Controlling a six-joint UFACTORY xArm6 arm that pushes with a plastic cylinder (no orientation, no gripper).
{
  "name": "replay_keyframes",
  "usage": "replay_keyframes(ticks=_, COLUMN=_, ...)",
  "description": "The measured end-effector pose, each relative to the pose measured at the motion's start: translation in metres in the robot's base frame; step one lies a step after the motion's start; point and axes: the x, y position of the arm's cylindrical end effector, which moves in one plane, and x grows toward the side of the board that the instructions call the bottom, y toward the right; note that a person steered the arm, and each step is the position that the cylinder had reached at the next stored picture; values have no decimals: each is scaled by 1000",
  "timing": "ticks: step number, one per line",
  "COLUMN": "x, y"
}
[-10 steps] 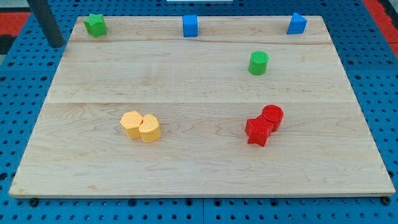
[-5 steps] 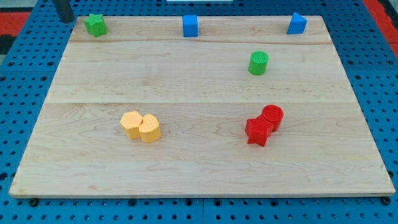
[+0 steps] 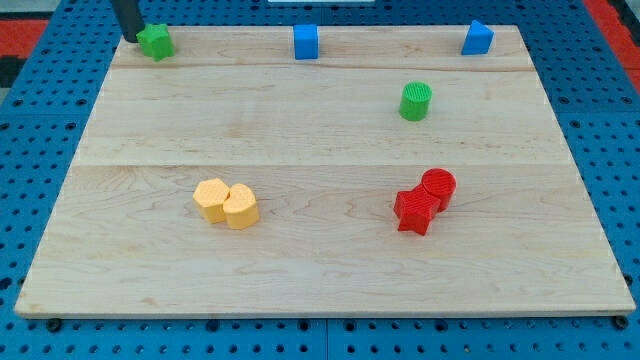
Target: Move green star closer to blue cube
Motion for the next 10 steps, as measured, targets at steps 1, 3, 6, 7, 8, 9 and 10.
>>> replay_keyframes(ticks=1, x=0, y=-3)
replay_keyframes(ticks=3, x=0, y=14)
replay_keyframes(ticks=6, x=24, y=66)
replay_keyframes(ticks=7, x=40, y=89)
replay_keyframes(ticks=8, x=56, y=119)
replay_keyframes(ticks=9, x=67, y=150)
replay_keyframes(ticks=10, x=72, y=175)
